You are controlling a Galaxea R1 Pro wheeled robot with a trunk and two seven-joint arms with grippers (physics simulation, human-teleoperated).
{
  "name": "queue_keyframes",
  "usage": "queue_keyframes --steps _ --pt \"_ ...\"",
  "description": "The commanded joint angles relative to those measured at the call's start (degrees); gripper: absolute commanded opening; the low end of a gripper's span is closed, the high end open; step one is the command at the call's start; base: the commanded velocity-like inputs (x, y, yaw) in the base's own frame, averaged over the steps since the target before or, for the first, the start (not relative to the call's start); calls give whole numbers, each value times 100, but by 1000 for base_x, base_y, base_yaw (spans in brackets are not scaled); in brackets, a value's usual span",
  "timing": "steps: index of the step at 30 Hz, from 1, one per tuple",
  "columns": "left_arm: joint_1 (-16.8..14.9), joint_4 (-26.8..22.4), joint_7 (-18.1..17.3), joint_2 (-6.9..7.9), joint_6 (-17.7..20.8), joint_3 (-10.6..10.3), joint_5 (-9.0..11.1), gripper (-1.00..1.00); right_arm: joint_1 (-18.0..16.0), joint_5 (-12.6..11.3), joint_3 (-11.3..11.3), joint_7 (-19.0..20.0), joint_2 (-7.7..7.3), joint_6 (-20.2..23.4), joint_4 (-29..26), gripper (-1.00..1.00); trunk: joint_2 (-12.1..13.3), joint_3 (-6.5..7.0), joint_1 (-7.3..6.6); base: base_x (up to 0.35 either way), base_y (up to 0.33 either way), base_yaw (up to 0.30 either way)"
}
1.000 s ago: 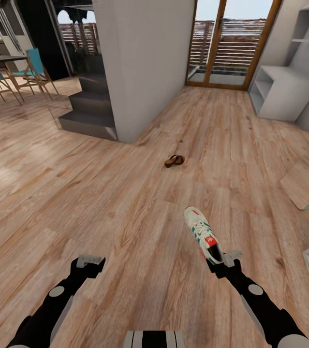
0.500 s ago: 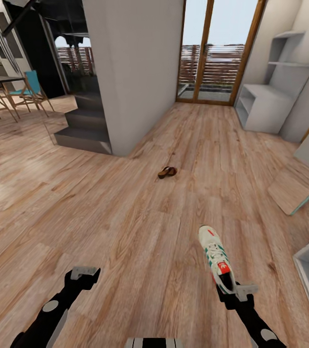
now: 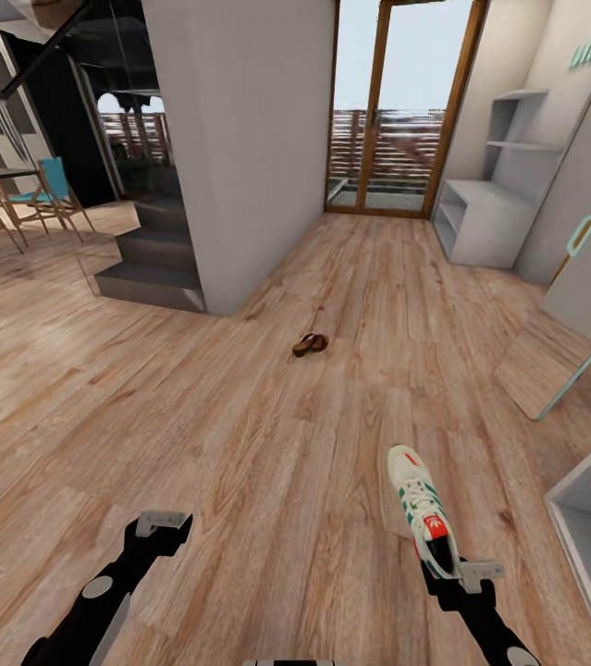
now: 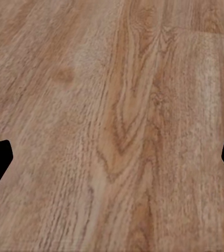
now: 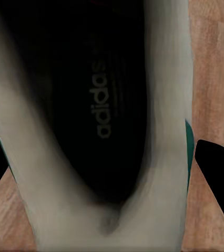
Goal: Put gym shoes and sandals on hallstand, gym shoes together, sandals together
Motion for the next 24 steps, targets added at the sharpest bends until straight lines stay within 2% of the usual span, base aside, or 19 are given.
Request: queue_keyframes --steps 1,10,16,24 --pt "-2 3 -39 -3 -16 22 -16 100 -3 -58 31 21 -5 -20 24 -100 40 16 -24 0 0 -21" --pt "-2 3 -37 1 -15 23 -24 100 -3 -66 -6 24 0 -13 53 -100 401 181 -221 0 0 -4" --pt "-2 3 -39 13 -14 23 -25 100 -3 -64 -217 18 2 -12 46 -100 642 288 -353 0 0 0" --pt "-2 10 -47 -1 -23 14 -46 100 -3 -63 -326 23 3 -12 45 -100 642 288 -353 0 0 0"
